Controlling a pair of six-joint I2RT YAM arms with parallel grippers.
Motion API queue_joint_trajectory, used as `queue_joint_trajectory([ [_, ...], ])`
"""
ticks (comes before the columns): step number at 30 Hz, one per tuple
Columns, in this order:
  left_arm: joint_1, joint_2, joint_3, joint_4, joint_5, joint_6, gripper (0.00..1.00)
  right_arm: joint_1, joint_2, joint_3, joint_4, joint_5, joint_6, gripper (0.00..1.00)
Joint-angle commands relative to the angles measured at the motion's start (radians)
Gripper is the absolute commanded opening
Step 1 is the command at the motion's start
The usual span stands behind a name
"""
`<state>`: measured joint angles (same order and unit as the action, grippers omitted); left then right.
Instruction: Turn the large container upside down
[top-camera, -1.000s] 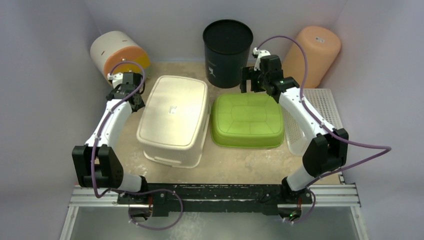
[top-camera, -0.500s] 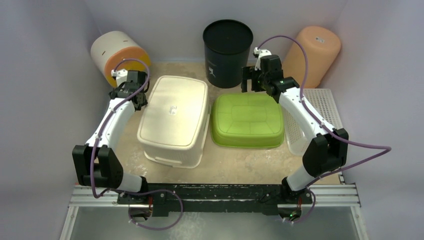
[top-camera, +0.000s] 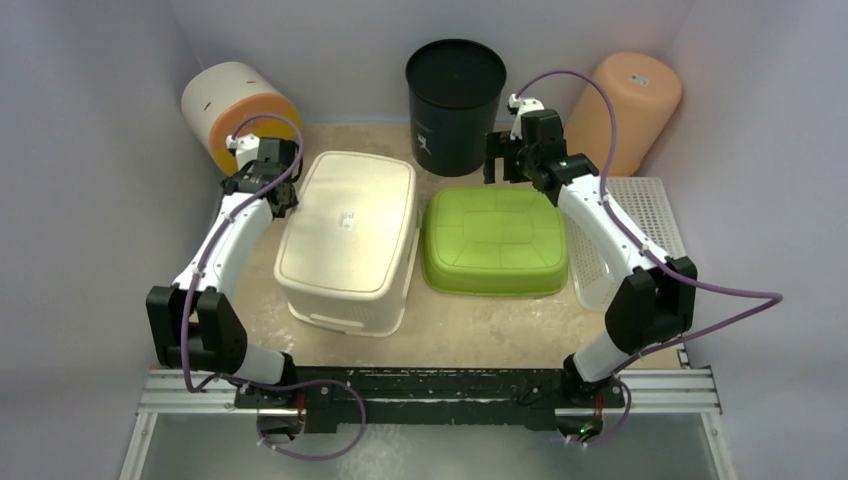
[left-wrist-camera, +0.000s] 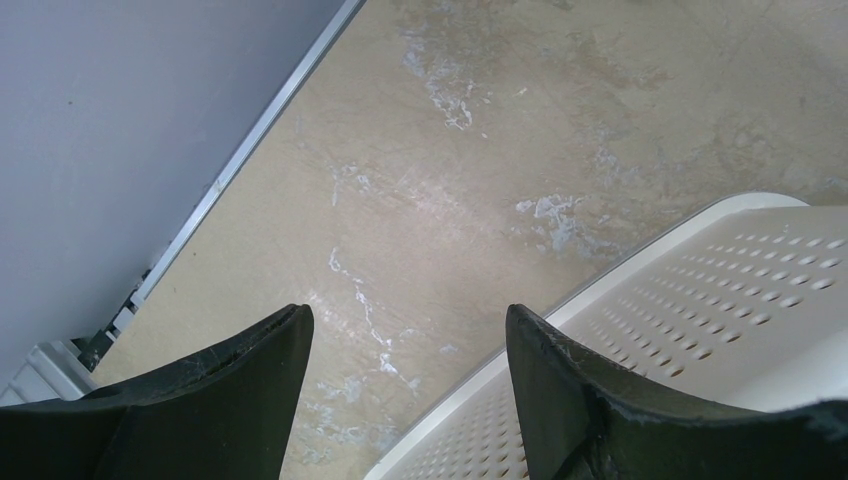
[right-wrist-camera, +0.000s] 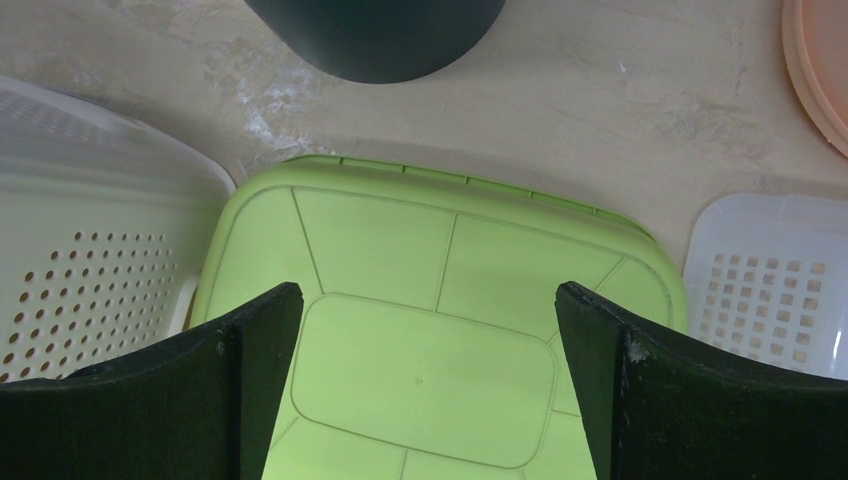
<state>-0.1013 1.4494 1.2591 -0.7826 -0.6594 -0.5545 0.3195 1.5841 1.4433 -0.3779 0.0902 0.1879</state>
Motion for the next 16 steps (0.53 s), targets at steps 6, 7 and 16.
queue_joint_trajectory([
  [6, -0.029, 0.017, 0.024, -0.028, 0.018, 0.029, 0.71, -0.004, -0.047, -0.012, 0.052, 0.035, 0.001, 1.0],
  [7, -0.03, 0.017, 0.024, -0.028, 0.018, 0.029, 0.71, -0.005, -0.05, -0.013, 0.053, 0.034, 0.0, 1.0],
  [16, -0.036, 0.017, 0.026, -0.03, 0.017, 0.027, 0.71, -0.005, -0.058, -0.03, 0.051, 0.035, 0.002, 1.0],
])
